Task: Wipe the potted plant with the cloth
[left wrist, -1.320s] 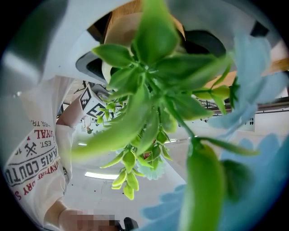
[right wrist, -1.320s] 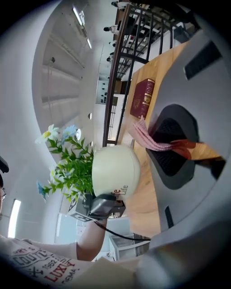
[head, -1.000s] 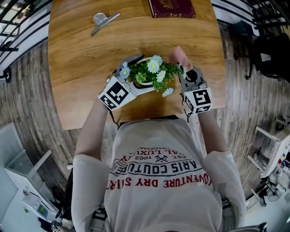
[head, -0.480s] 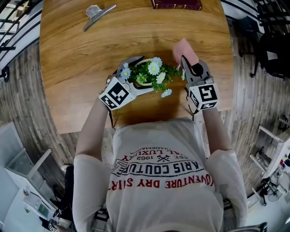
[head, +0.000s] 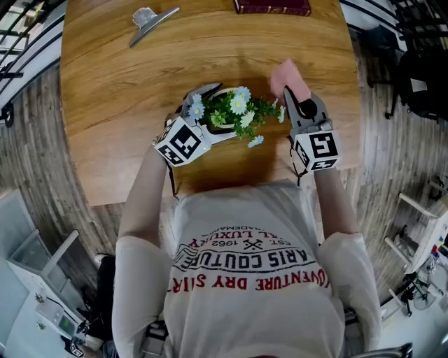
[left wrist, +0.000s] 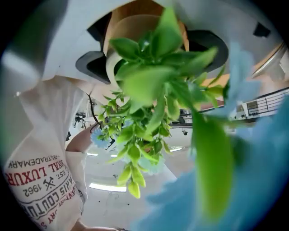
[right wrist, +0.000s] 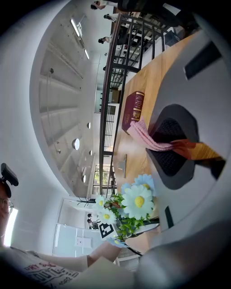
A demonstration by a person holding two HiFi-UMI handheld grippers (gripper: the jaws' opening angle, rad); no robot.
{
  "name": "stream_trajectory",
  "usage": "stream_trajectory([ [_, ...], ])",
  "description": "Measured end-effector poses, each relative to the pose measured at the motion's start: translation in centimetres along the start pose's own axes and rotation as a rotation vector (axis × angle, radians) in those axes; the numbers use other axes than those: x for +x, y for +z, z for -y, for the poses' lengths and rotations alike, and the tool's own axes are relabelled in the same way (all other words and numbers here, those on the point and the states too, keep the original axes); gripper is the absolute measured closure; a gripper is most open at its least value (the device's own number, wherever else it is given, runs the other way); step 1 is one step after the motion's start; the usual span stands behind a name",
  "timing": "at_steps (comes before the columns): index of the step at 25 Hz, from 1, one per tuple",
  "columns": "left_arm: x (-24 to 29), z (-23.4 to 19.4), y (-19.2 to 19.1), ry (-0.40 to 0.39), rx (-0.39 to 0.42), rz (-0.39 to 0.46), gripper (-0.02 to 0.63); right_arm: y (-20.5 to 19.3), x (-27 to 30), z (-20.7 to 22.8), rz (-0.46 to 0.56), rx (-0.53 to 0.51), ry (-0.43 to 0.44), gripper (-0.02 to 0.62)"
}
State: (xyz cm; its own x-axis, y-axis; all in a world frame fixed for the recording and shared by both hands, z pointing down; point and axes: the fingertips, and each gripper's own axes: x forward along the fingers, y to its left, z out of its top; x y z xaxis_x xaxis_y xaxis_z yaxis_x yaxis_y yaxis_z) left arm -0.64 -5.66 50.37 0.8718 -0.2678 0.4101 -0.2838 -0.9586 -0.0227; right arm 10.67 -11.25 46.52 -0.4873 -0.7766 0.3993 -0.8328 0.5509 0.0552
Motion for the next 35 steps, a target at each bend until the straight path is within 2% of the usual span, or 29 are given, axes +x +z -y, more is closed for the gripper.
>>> stream_trajectory([
  [3,-1.4,-0.3,1.5,0.069,-0.026,0.043,0.089,0.9,-0.8,0.1,0.006,0.014,-0.009,0.554],
  [11,-6.1,-1.3,6.0,0.214,-0.052,0.076,0.091,5.4,-3.3,-1.3,0.029,0.000,-0.004,0.554],
  [14,-8.0,-2.4,8.1,0.297,-0.068,0.089,0.092,7.6,-4.1,-2.1,0.053,-0.011,-0.008,0.555],
  [17,-10.9,-3.7,10.7,0.419,-0.137,0.174,0.103,9.9,-4.8,-3.0,0.100,-0.020,0.003,0.555],
  [18,-12.1,-4.1,11.3,0.482,-0.155,0.196,0.136,10.4,-5.1,-3.2,0.110,-0.025,0.006,0.555],
  [20,-14.7,-4.8,12.3,0.628,-0.177,0.227,0.434,11.2,-5.7,-3.6,0.126,-0.027,0.009,0.555],
  [22,-16.6,-5.3,13.1,0.721,-0.182,0.243,0.463,12.1,-5.9,-3.8,0.150,-0.025,0.016,0.554],
  [25,-18.8,-6.0,13.7,0.829,-0.181,0.234,0.574,13.7,-5.9,-3.9,0.192,-0.032,0.027,0.555],
  [29,-20.7,-5.9,14.1,0.892,-0.194,0.211,0.589,15.4,-6.2,-4.3,0.251,-0.052,0.047,0.555],
  [35,-22.2,-5.6,15.1,0.922,-0.190,0.197,0.591,17.5,-6.3,-5.1,0.315,-0.092,0.082,0.555],
])
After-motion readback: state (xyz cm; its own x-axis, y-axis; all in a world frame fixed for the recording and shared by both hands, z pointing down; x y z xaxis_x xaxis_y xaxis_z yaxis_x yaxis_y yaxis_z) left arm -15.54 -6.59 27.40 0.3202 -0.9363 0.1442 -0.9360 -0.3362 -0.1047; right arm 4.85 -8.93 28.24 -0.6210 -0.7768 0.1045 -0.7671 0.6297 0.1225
